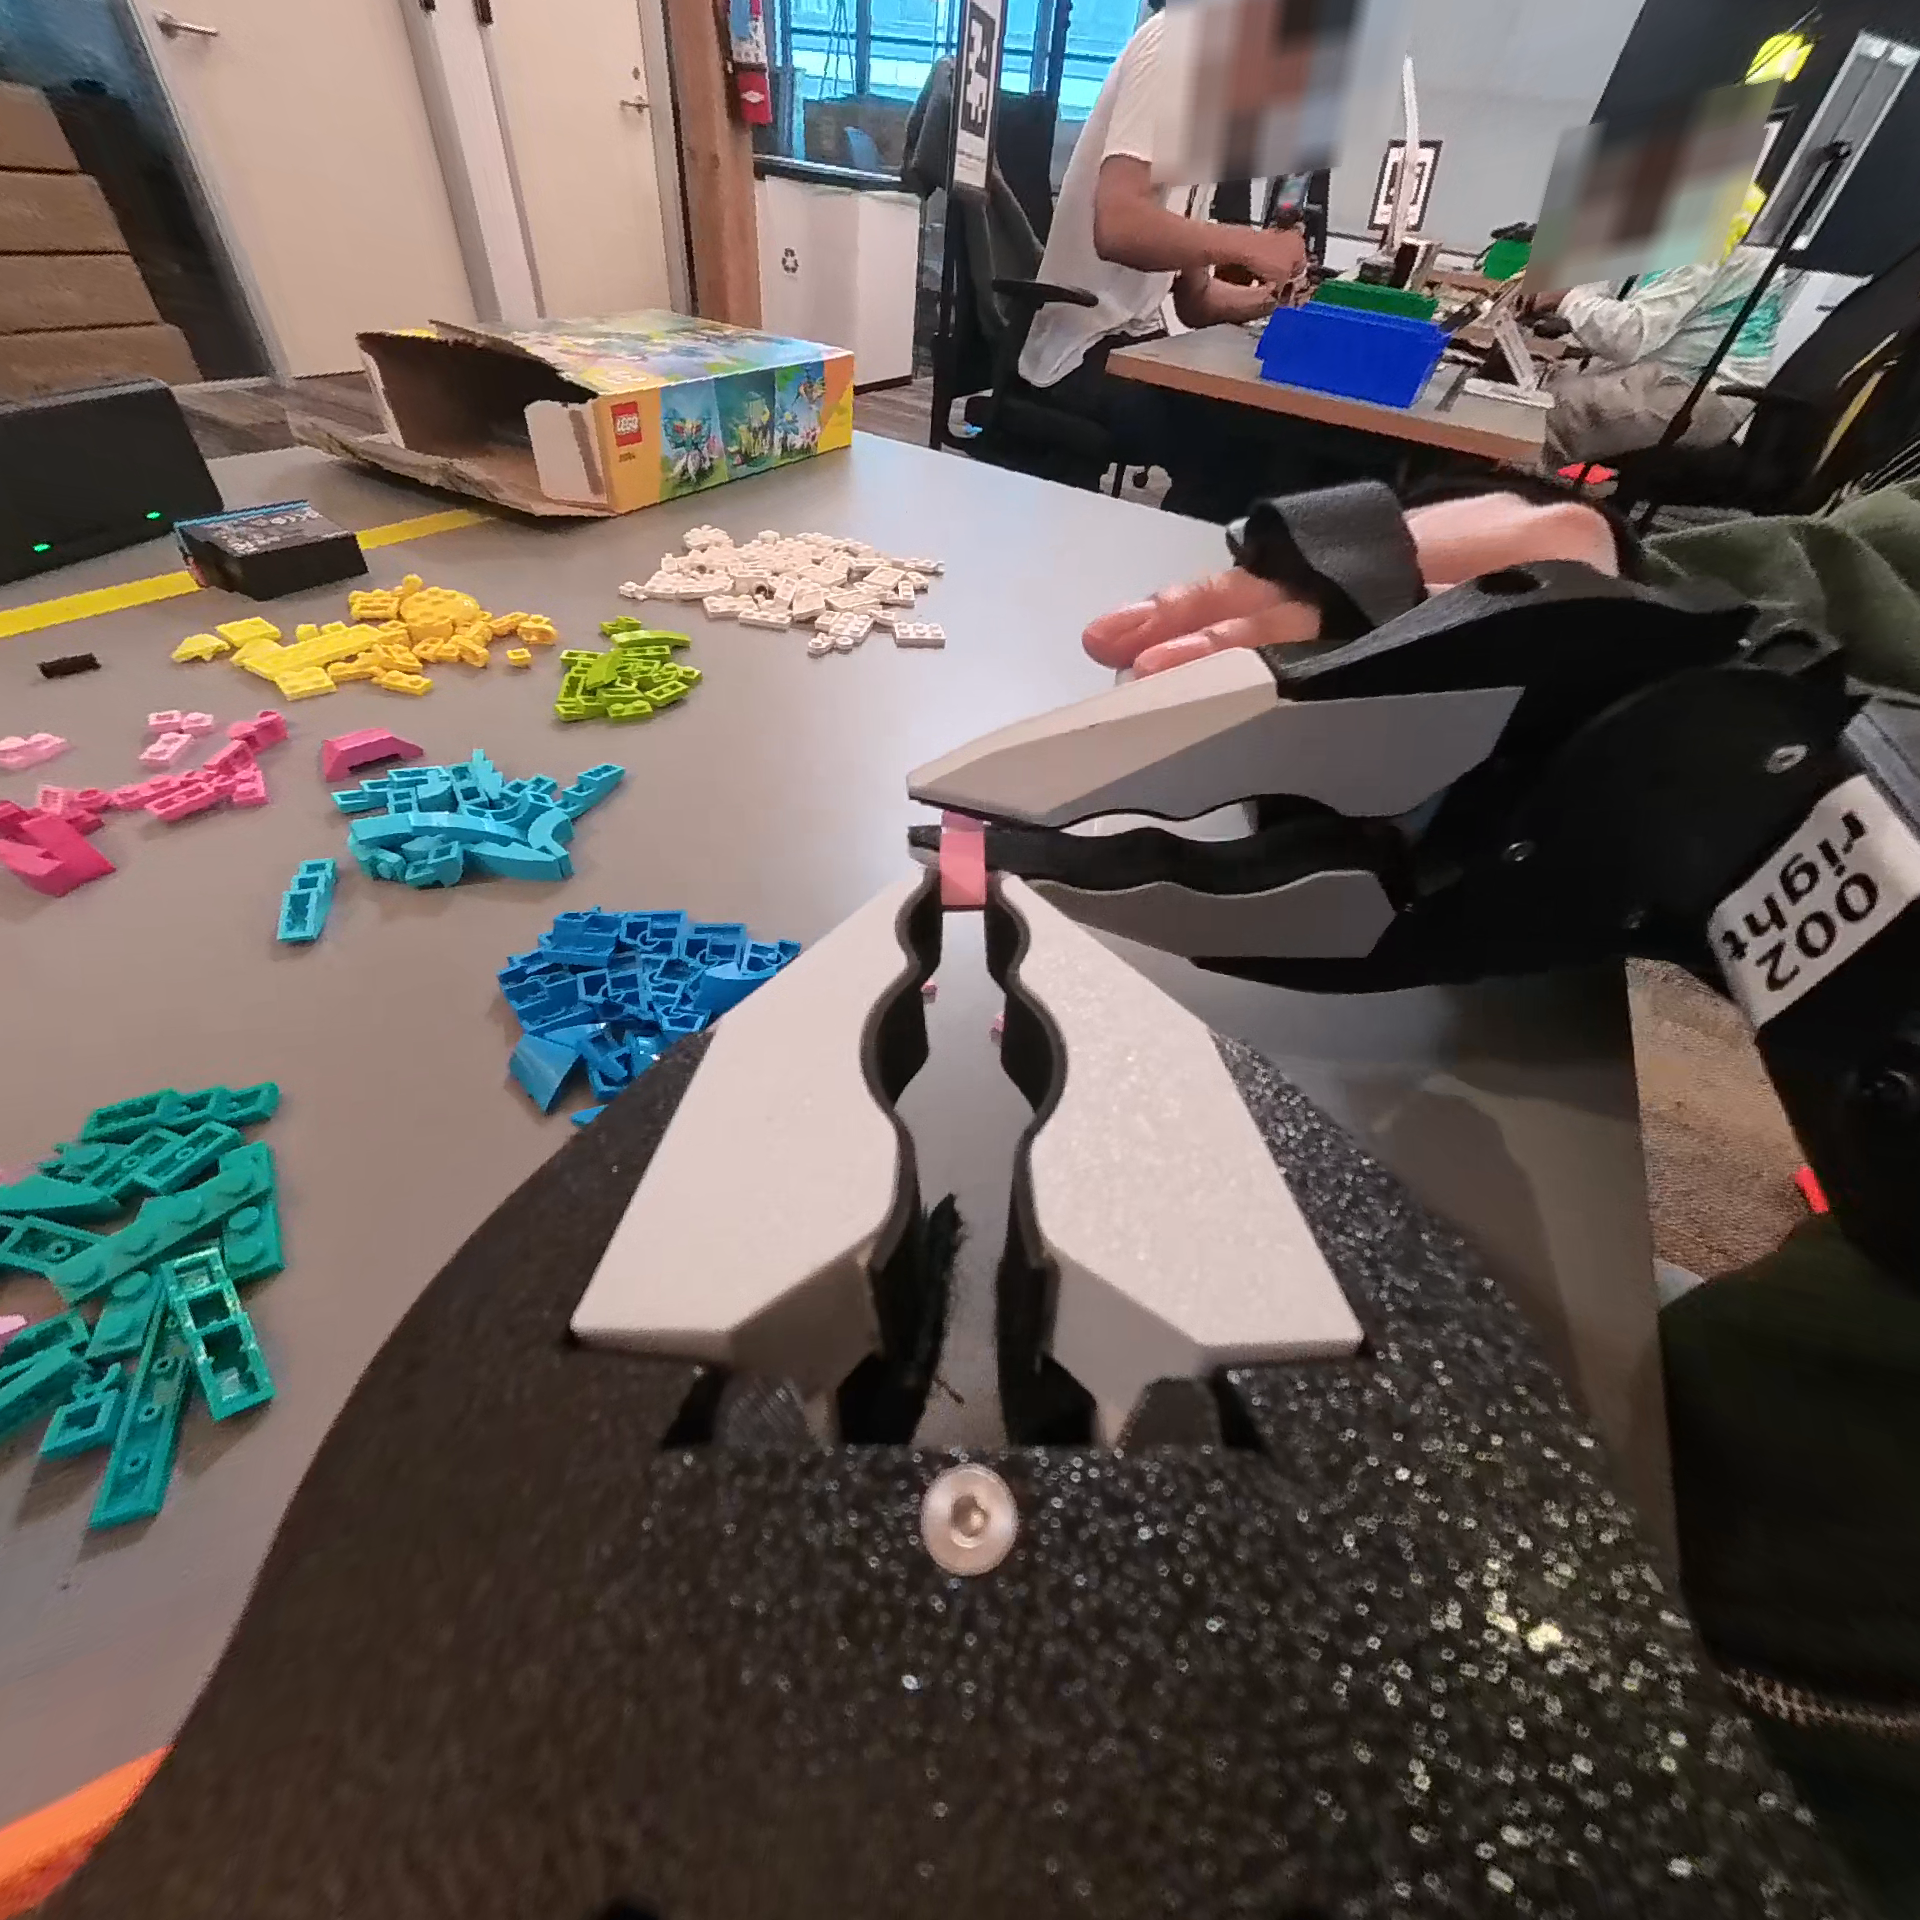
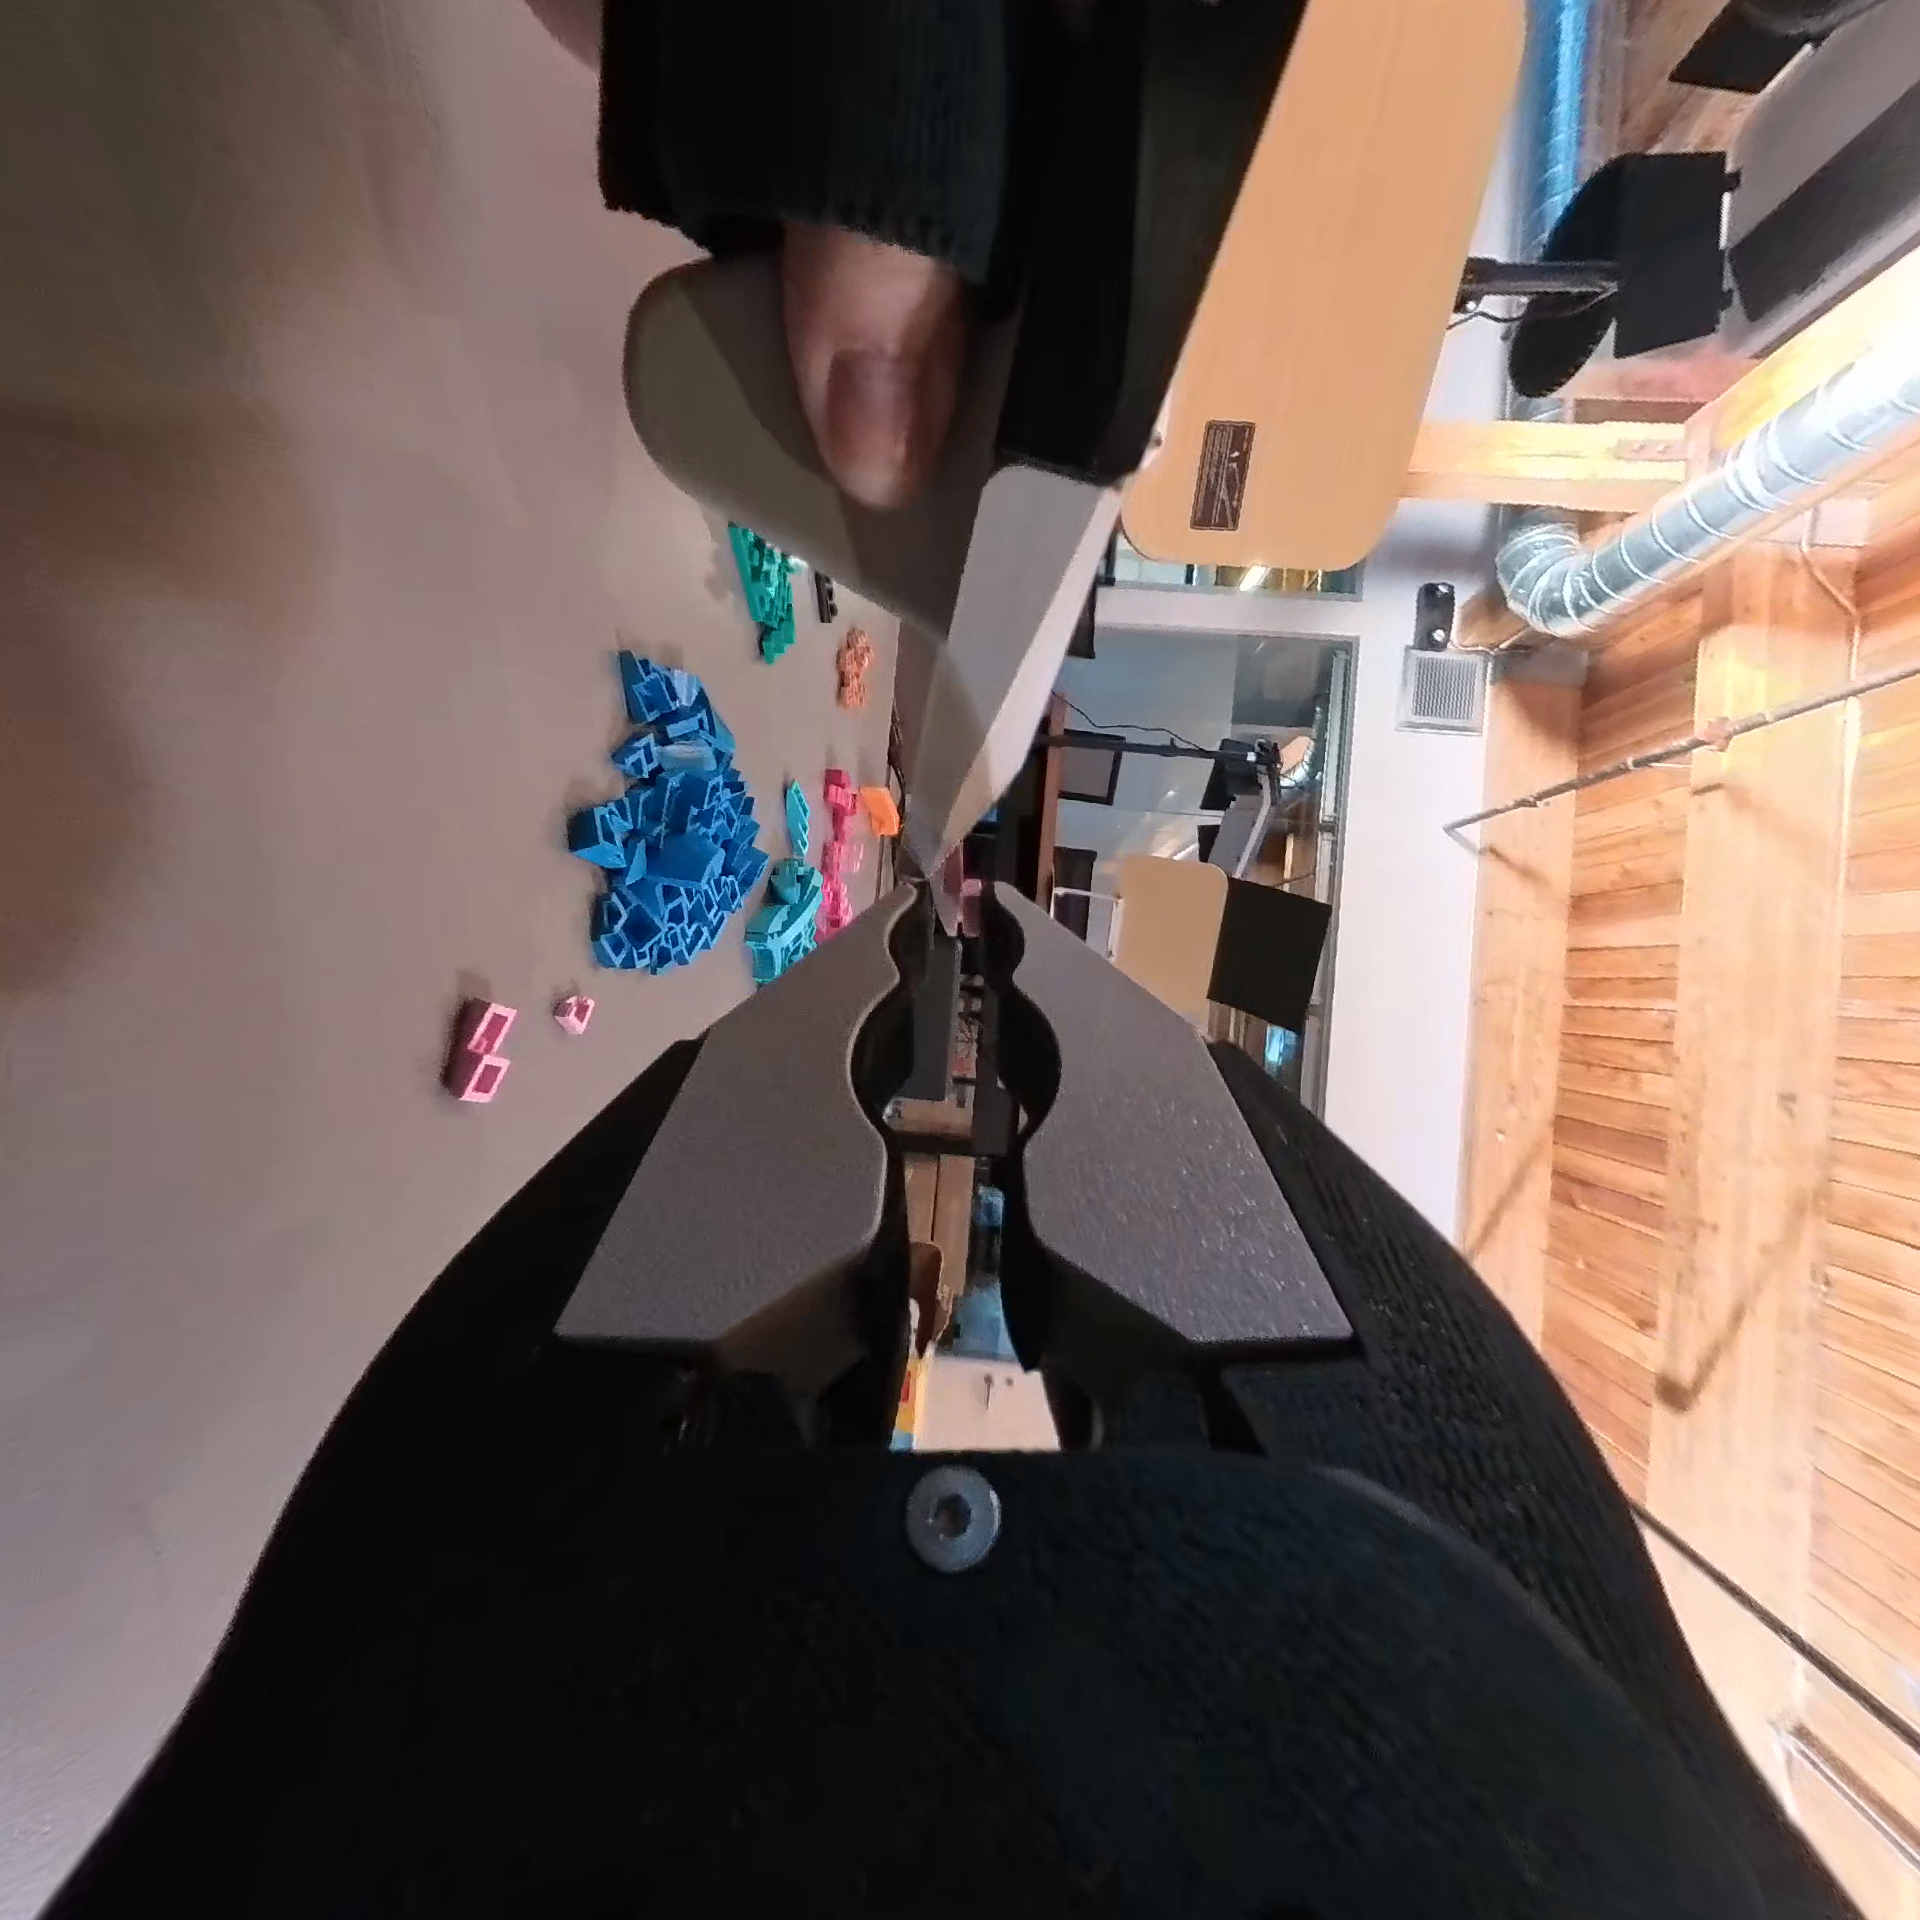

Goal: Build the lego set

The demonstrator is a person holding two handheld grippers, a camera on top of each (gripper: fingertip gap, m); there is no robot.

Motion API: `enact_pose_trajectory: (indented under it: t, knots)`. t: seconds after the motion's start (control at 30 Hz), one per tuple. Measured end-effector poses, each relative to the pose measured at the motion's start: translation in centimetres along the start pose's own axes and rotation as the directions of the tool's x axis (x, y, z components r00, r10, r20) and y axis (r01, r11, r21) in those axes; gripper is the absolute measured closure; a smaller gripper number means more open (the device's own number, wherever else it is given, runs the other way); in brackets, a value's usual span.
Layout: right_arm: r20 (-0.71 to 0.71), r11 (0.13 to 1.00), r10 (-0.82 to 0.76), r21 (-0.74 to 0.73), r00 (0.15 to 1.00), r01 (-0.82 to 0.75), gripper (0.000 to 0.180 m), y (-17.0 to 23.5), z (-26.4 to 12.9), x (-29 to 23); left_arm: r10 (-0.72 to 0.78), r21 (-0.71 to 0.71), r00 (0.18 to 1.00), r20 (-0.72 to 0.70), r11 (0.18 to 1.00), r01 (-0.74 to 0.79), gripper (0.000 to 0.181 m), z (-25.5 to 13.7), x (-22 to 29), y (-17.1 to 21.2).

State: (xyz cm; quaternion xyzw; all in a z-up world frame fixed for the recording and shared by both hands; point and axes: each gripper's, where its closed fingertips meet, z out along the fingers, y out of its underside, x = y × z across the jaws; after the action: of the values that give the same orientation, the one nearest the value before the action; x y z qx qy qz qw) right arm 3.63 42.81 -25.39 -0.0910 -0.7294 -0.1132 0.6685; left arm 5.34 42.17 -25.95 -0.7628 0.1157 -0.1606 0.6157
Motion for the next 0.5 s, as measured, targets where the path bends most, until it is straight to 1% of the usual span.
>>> enact_pose_trajectory:
  t: [0.23,0.33,0.37,0.4,0.43,0.47,0.5]
  knots:
    - [0.036,1.000,-0.016,-0.004,0.999,0.016,0.176,0.1,0.0,-0.5,-0.001,-0.023,1.000,0.016,1.000,0.001,0.175,0.1,-0.1,0.3]
    - [0.038,1.000,0.004,0.009,0.999,-0.004,0.176,0.1,-0.1,-0.5,-0.001,-0.027,1.000,0.011,1.000,0.001,0.175,0.2,0.0,0.4]
    - [0.039,0.999,0.041,0.021,0.998,-0.042,0.175,0.1,-0.1,-0.5,-0.006,-0.026,1.000,0.001,1.000,0.006,0.175,0.1,0.1,0.4]
    - [0.056,0.992,0.118,0.041,0.991,-0.120,0.175,0.0,-0.2,-0.5,-0.007,-0.025,1.000,-0.016,1.000,0.007,0.175,0.1,0.2,0.4]
    - [0.099,0.971,0.223,0.062,0.970,-0.230,0.174,-0.1,-0.4,-0.6,-0.003,-0.025,0.999,-0.037,1.000,0.002,0.175,0.0,0.4,0.4]
    - [0.169,0.936,0.329,0.069,0.929,-0.344,0.172,-0.1,-0.7,-0.9,0.007,-0.022,0.998,-0.063,1.000,-0.008,0.175,-0.1,0.6,0.3]
    - [0.254,0.893,0.419,0.060,0.872,-0.447,0.156,0.1,-1.0,-1.3,0.021,-0.013,0.996,-0.087,1.000,-0.022,0.175,-0.2,0.9,0.2]
